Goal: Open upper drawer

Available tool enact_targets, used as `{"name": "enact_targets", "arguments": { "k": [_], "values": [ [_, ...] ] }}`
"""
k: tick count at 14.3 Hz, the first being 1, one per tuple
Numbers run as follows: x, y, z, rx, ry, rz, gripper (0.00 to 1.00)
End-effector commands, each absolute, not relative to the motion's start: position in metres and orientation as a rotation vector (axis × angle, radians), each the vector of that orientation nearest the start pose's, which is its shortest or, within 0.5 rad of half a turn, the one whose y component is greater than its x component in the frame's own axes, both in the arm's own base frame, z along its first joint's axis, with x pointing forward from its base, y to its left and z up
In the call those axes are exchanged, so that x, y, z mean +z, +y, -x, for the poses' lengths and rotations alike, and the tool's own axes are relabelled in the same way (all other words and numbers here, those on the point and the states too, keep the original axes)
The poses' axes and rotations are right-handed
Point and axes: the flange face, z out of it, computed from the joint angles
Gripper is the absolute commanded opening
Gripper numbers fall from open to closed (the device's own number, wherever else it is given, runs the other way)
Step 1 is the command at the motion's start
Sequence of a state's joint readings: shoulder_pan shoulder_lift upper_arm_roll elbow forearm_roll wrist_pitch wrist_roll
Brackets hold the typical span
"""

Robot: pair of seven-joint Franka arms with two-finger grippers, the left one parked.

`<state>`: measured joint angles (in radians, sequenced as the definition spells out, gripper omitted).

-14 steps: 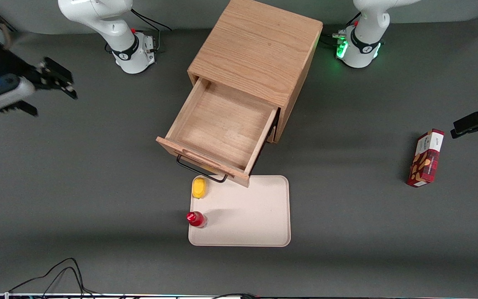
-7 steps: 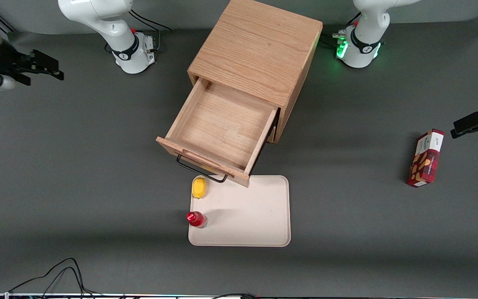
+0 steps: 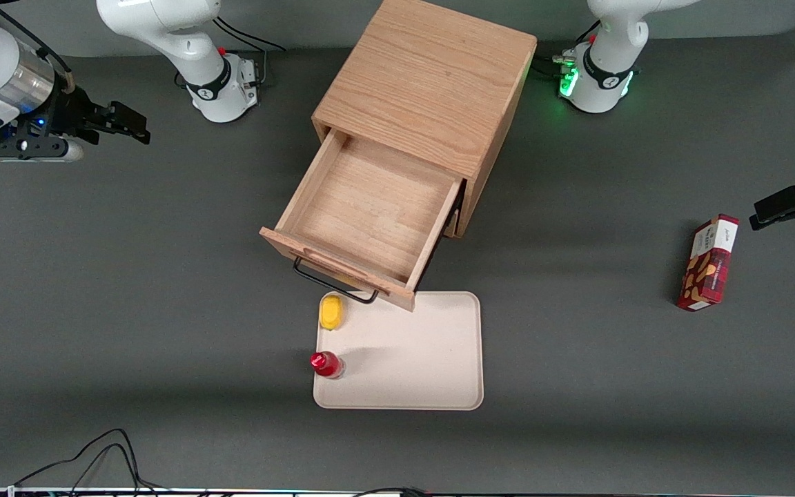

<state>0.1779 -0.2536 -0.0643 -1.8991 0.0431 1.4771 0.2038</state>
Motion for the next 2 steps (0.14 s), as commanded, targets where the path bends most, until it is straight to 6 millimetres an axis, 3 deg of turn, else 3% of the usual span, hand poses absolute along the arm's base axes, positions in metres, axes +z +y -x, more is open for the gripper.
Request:
{"name": "enact_targets", "arguments": {
  "k": [1, 2],
  "values": [
    [0.6073, 0.0453, -0.4733, 0.234, 0.189, 3.121, 1.00],
    [0.6107, 0.0418, -0.4729, 0.223, 0.196, 3.126, 1.00]
  ]
}}
